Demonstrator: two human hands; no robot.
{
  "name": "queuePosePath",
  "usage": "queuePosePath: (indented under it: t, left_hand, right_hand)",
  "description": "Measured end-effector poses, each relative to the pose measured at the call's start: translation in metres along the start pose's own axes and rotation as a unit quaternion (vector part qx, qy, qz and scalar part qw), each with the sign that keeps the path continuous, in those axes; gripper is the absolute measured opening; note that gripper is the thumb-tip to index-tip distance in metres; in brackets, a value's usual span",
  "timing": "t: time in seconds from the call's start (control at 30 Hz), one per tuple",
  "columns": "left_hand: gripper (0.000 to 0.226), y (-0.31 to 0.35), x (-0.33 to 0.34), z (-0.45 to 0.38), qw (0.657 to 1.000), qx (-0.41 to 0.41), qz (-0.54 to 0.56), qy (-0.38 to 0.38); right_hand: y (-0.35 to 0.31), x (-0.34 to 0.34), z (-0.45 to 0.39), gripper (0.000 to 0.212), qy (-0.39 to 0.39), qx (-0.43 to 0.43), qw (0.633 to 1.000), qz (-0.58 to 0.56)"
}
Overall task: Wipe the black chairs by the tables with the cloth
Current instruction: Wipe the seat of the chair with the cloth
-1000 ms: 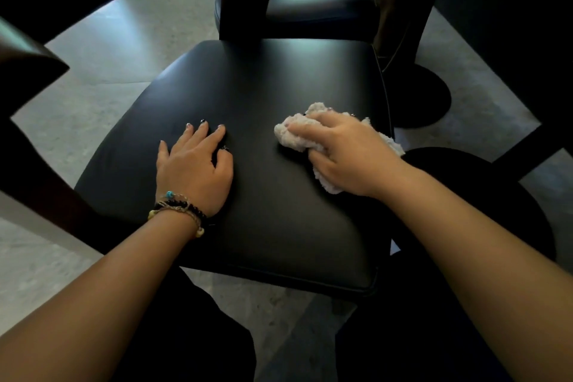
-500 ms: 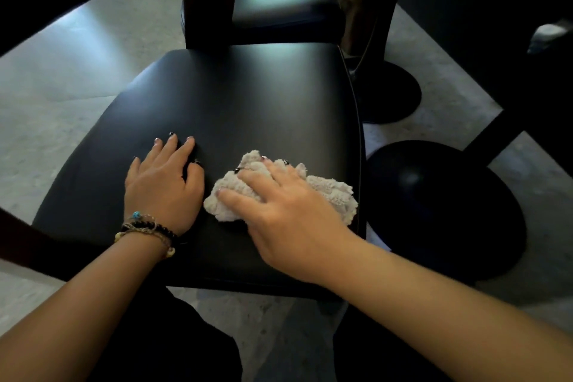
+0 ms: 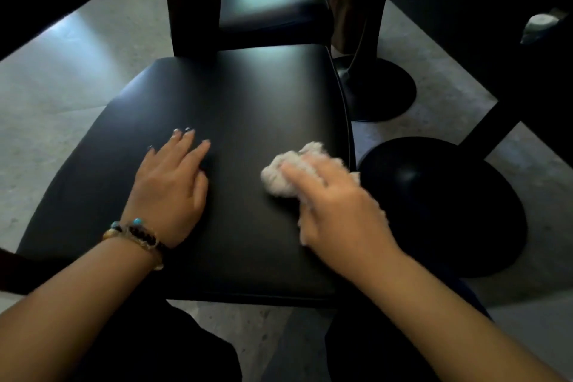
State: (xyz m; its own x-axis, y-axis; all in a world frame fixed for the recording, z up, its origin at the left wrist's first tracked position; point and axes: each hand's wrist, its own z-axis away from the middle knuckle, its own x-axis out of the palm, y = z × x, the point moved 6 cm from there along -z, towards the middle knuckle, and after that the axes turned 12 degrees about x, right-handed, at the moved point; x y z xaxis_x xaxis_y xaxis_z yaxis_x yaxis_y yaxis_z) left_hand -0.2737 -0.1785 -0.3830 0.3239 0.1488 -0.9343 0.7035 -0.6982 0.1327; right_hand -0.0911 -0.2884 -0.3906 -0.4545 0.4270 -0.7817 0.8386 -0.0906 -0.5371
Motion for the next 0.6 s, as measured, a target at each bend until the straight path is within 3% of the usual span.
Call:
queuePosePath:
  t: [0.07, 0.17, 0.3, 0.43, 0.6]
  left_hand:
    - [0.055, 0.019, 0.002, -0.019, 0.998, 0.057, -0.009, -0.024]
    - [0.054, 0.055, 0.019, -0.055, 0.992, 0.02, 0.12, -0.035]
    - [0.062, 0.073, 0.054, -0.07, 0.991, 0.032, 0.091, -0.091]
    - [0.07, 0.068, 0.055, -0.067, 0.992, 0.036, 0.071, -0.095]
    - [0.069, 0.072, 0.055, -0.067, 0.994, 0.038, 0.053, -0.09]
  right_hand:
    - [0.029, -0.004, -0.025, 0.055, 0.031, 0.091, 0.995, -0.019]
    - [0.056, -0.003, -0.047, 0.052, 0.064, 0.211, 0.967, -0.128]
    - [0.055, -0.004, -0.016, 0.05, 0.104, 0.243, 0.937, -0.229]
    - [0.044, -0.003, 0.041, 0.052, 0.123, 0.225, 0.926, -0.276]
    - [0.072, -0.002, -0.007, 0.042, 0.114, 0.295, 0.892, -0.322]
